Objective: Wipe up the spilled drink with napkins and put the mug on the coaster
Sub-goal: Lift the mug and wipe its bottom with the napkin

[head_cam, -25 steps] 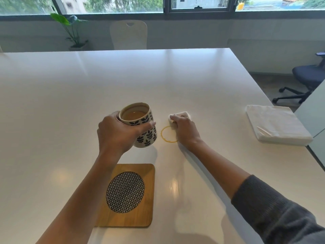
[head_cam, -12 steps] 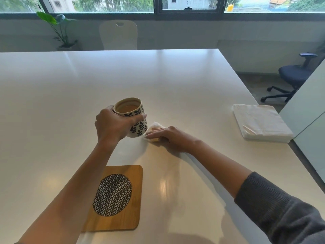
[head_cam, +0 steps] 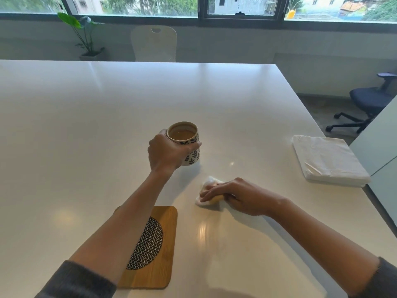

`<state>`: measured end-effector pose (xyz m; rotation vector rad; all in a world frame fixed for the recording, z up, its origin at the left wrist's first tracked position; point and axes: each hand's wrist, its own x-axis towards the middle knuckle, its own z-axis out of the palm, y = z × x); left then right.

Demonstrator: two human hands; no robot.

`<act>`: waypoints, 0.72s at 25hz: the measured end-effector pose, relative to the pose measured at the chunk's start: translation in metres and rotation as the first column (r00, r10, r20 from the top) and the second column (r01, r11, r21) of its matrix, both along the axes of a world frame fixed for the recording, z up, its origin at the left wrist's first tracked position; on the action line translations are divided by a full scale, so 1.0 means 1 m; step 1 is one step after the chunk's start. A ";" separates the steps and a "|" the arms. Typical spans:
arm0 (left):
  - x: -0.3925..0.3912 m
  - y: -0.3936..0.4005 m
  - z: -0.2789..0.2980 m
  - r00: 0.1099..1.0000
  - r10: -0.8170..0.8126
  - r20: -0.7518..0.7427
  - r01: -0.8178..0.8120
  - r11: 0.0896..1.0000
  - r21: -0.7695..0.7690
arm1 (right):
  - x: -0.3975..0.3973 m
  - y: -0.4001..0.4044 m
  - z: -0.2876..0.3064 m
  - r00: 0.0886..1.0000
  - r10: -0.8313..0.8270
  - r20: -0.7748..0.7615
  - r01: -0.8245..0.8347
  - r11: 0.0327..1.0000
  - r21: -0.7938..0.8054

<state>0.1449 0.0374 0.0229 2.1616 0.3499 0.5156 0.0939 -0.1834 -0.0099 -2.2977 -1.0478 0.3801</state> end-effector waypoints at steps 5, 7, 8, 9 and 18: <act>-0.002 0.000 -0.007 1.000 0.021 -0.023 -0.021 1.000 -0.002 | 0.006 -0.020 0.023 0.981 -0.119 -0.152 0.127 0.991 0.043; -0.004 0.000 -0.008 0.999 0.025 -0.025 -0.025 1.000 0.006 | 0.028 -0.025 0.031 0.940 -0.328 -0.095 0.339 0.930 0.143; -0.005 -0.001 -0.008 0.999 0.027 -0.023 -0.027 1.000 0.014 | 0.039 -0.023 0.033 0.914 -0.405 -0.005 0.403 0.906 0.128; -0.006 -0.002 -0.008 0.999 0.028 -0.024 -0.027 0.999 0.026 | 0.046 -0.017 0.032 0.893 -0.443 0.073 0.437 0.895 0.088; -0.018 -0.015 -0.015 0.998 -0.030 -0.052 0.033 0.998 0.056 | 0.000 0.015 0.028 0.922 -0.366 0.124 0.384 0.907 -0.175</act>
